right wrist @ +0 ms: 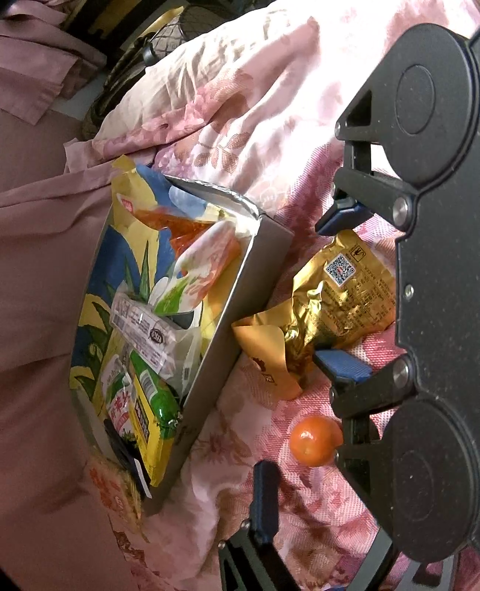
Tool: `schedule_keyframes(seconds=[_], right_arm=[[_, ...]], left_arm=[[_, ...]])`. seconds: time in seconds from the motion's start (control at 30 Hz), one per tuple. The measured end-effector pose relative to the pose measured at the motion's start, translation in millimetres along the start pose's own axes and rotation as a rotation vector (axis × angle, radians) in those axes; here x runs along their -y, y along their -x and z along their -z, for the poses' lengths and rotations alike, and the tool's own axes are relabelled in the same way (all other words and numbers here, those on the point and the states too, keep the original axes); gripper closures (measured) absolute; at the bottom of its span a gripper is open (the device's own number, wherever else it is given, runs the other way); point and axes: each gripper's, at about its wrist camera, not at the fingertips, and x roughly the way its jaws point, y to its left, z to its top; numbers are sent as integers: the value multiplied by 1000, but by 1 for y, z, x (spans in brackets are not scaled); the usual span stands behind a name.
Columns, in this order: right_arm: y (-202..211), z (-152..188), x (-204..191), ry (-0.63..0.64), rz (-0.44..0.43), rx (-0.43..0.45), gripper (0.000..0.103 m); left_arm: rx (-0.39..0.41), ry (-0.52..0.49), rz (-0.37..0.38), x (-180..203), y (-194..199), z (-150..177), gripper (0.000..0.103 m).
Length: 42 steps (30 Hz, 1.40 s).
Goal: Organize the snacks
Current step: 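Grasp the small orange with the left gripper while the right grasps the gold pouch, then lift the orange and gold pouch and carry them over the box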
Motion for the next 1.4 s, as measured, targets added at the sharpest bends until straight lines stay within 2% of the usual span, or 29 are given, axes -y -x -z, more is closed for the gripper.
schedule_keyframes(seconds=[0.17,0.33,0.43,0.67,0.77,0.87,1.03,1.13,1.27,1.37,1.4], right_arm=[[0,0,0,-1,0,0,34],[0,0,0,-1,1,0,34],[0,1,0,-2,1,1,34],[1,3,1,-43,-6,2,34],[2,6,3,-88,-24,-3,37],[5,10,0,-113,-46,-13,46],[9,24,-17,-74,-61,-37,62],[15,28,-27,-33,-80,-24,73],[24,31,-42,23,-110,2,73],[28,35,-54,75,-100,28,67],[28,37,-56,85,-91,34,61]], left_arm=[[-25,-23,8,5,-6,2,52],[-54,-14,0,5,-11,2,54],[-66,-12,-4,6,-11,2,66],[-100,29,-22,6,-4,2,67],[-123,42,-44,7,4,4,68],[-142,52,-69,8,17,8,68],[-182,22,-120,14,39,17,68],[-202,49,-144,13,51,22,68],[-222,129,-173,4,67,29,68],[-221,185,-208,-4,76,31,68],[-217,201,-218,-5,78,32,68]])
